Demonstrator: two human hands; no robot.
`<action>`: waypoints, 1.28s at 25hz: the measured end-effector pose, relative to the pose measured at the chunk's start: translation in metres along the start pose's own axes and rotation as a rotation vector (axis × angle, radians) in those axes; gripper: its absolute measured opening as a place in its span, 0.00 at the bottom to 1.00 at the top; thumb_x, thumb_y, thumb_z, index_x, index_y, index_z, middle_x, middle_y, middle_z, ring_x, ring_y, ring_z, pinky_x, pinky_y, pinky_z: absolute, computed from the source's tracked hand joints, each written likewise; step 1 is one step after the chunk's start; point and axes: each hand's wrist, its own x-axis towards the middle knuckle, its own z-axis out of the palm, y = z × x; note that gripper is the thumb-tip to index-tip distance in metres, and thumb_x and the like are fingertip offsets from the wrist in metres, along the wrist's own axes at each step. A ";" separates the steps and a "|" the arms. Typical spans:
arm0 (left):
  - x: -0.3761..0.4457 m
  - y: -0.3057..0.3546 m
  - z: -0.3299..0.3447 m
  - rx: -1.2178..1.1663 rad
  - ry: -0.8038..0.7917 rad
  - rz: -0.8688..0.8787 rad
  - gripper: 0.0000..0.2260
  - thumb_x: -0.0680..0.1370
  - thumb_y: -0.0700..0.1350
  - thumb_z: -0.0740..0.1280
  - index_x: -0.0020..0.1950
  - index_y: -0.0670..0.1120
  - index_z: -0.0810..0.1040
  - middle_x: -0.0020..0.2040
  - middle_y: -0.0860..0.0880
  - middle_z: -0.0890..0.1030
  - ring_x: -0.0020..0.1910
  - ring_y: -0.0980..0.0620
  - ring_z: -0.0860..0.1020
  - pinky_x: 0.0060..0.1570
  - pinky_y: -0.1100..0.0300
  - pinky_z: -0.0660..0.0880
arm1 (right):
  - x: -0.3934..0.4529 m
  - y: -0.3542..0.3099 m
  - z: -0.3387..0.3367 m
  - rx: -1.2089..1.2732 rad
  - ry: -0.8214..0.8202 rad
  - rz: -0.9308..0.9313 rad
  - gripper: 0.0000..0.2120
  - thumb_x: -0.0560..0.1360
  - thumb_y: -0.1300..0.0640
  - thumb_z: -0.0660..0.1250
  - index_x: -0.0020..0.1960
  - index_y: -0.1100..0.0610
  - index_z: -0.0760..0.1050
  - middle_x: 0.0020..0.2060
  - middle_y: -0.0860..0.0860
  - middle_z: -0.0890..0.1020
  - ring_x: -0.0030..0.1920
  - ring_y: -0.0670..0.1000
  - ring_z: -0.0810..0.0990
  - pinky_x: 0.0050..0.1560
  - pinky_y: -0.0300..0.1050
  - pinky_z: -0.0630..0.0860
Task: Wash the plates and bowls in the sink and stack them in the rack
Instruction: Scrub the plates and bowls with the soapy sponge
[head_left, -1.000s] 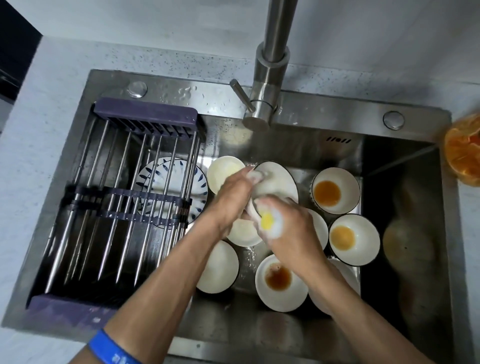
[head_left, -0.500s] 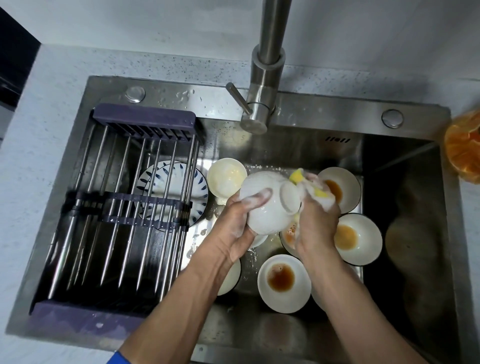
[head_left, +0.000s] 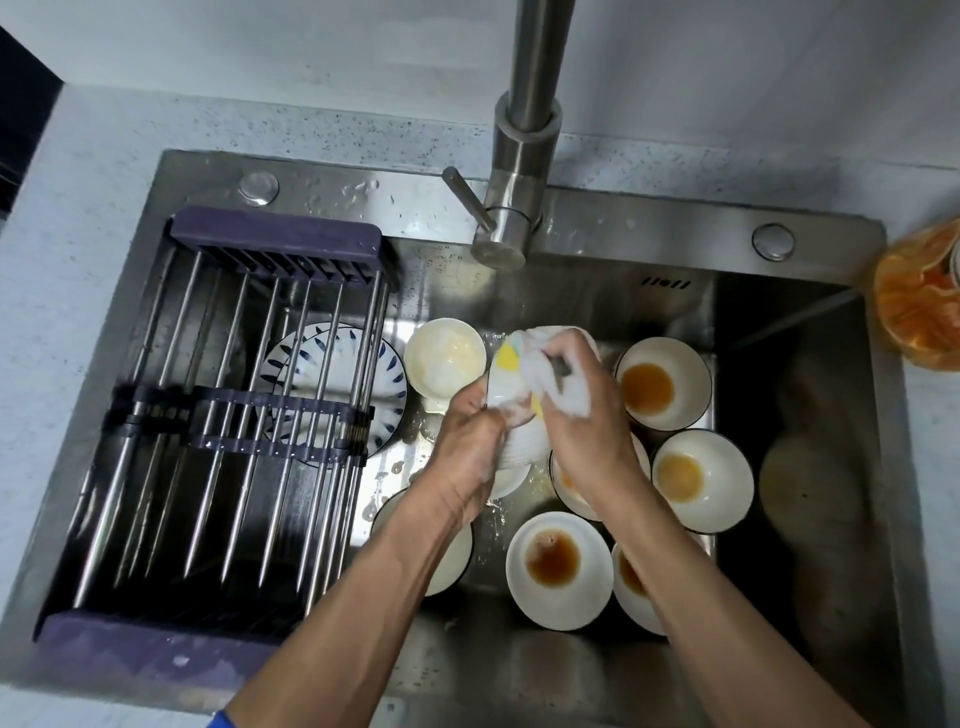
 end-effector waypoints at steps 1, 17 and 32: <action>0.002 -0.001 0.001 0.036 -0.008 0.007 0.14 0.73 0.31 0.65 0.52 0.46 0.82 0.47 0.46 0.86 0.47 0.46 0.83 0.52 0.52 0.79 | 0.005 -0.002 0.001 0.020 -0.027 0.015 0.11 0.72 0.56 0.61 0.52 0.46 0.74 0.54 0.49 0.79 0.55 0.49 0.79 0.53 0.48 0.76; 0.026 -0.018 0.003 -0.424 -0.024 -0.081 0.17 0.79 0.37 0.65 0.68 0.38 0.74 0.62 0.39 0.80 0.61 0.43 0.79 0.61 0.47 0.77 | -0.007 0.026 -0.002 0.416 0.280 0.487 0.22 0.78 0.69 0.63 0.69 0.53 0.74 0.65 0.51 0.77 0.52 0.41 0.79 0.51 0.31 0.74; 0.055 -0.043 0.013 1.864 -0.185 0.457 0.18 0.77 0.40 0.60 0.67 0.47 0.72 0.62 0.44 0.73 0.60 0.43 0.71 0.57 0.53 0.69 | -0.064 0.056 -0.056 0.491 0.435 0.770 0.20 0.75 0.68 0.66 0.52 0.42 0.82 0.53 0.41 0.84 0.52 0.41 0.82 0.52 0.38 0.76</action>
